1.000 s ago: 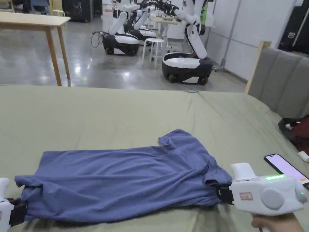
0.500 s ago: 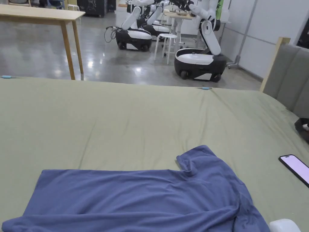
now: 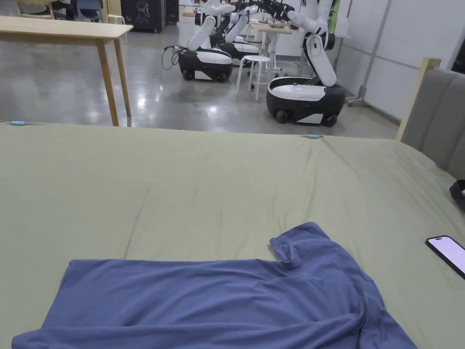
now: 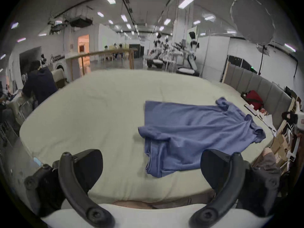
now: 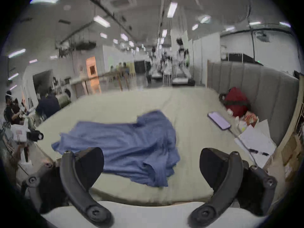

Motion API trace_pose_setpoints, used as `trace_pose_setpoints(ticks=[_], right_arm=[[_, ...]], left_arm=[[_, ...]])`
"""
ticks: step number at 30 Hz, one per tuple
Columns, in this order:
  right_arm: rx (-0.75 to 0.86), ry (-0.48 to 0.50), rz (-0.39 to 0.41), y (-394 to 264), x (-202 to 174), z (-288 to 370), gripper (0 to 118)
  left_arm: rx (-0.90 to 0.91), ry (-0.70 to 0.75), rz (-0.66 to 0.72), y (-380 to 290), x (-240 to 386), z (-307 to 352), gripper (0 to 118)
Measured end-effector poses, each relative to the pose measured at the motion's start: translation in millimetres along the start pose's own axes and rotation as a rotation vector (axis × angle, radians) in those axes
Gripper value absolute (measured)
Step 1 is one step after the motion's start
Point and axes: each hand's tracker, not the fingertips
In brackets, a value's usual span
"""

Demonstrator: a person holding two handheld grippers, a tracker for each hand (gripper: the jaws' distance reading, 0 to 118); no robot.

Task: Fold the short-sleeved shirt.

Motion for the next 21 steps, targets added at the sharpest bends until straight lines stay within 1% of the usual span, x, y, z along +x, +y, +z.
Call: trace_pose_setpoints(ticks=[1, 2, 3, 4, 5, 6, 7, 8, 9, 10, 11, 13, 15, 16, 17, 18, 19, 20, 21], right_arm=[[0.017, -0.011, 0.004, -0.1, -4.3, 4.5, 115], [0.009, -0.022, 0.015, -1.1, -8.0, 5.2, 106], [0.016, -0.036, 0.039, -2.6, -10.9, 4.1, 71], [0.027, -0.057, 0.069, -3.8, -14.9, 3.7, 71], [0.031, -0.082, 0.094, -4.7, -18.3, 1.5, 56], [0.018, -0.115, 0.102, -5.8, -21.3, -2.9, 27], [0.000, -0.131, 0.099, -7.9, -22.2, -7.8, 0], [0.017, -0.107, 0.078, -8.4, -18.7, -9.3, 0], [-0.013, -0.061, 0.030, -7.7, -15.3, -10.8, 0], [-0.001, -0.073, 0.009, -7.9, -15.0, -10.5, 0], [0.007, -0.076, 0.007, -8.7, -14.1, -10.9, 0], [0.006, -0.065, -0.006, -5.0, -11.7, -10.3, 0], [0.007, -0.059, -0.020, -2.0, -12.0, -9.6, 0], [0.009, -0.055, -0.021, -0.6, -12.4, -8.9, 0], [0.011, -0.050, -0.019, 0.6, -12.6, -8.6, 0], [0.011, -0.043, -0.018, 1.4, -12.9, -8.7, 0], [0.011, -0.040, -0.017, 0.1, -15.3, -8.7, 0], [0.008, -0.031, -0.021, -0.4, -15.9, -10.0, 0], [0.001, -0.020, -0.027, -1.3, -16.7, -12.7, 0]], left_arm=[[-0.015, 0.001, -0.005, -1.7, 3.5, 4.2, 114], [-0.020, -0.002, -0.008, -2.8, 4.5, 6.1, 103], [-0.016, -0.022, -0.018, -5.5, 4.9, 7.5, 76], [0.009, -0.052, -0.020, -8.3, 5.4, 9.1, 76], [0.027, -0.048, -0.017, -9.0, 8.4, 10.8, 61], [0.042, -0.033, -0.013, -11.1, 10.5, 7.0, 26], [0.083, -0.005, -0.012, -10.6, 12.6, 5.8, 0], [0.050, -0.009, -0.014, -9.4, 10.5, 4.9, 0], [0.030, -0.043, -0.001, -2.2, 16.0, 7.2, 0], [0.031, -0.063, 0.017, 3.0, 18.2, 7.4, 0], [0.056, -0.070, 0.027, 10.1, 19.6, 6.2, 0], [0.066, -0.082, -0.008, 29.8, 20.2, -2.3, 0], [0.116, -0.121, -0.007, 58.0, 19.4, -17.4, 0], [0.103, -0.159, -0.012, 77.0, 16.6, -33.6, 0], [0.057, -0.199, -0.025, 91.5, 15.2, -48.5, 6], [0.004, -0.229, -0.030, 107.4, 12.1, -70.9, 28], [-0.020, -0.225, -0.032, 118.7, 9.1, -94.4, 86], [-0.011, -0.237, -0.017, 126.8, 6.2, -120.3, 118], [-0.083, -0.243, -0.027, 128.2, 6.1, -144.7, 116]])
